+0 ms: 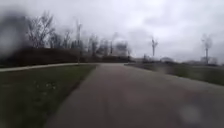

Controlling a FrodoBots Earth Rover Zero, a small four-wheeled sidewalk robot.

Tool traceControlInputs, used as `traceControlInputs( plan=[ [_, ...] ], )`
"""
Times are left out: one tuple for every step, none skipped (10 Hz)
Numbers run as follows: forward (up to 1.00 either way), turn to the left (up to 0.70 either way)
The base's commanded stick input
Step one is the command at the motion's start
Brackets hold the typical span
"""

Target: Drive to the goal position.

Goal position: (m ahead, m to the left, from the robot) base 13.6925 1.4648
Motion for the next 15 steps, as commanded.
traceControlInputs(
  plan=[
    [0.70, -0.08],
    [0.70, 0.00],
    [0.70, 0.00],
    [0.70, 0.00],
    [0.70, 0.00],
    [0.70, 0.00],
    [0.70, 0.00],
    [0.70, 0.00],
    [0.70, 0.00],
    [0.70, 0.00],
    [0.70, 0.00],
    [0.70, 0.00],
    [0.70, 0.00],
    [0.70, 0.00],
    [0.70, 0.00]
  ],
)
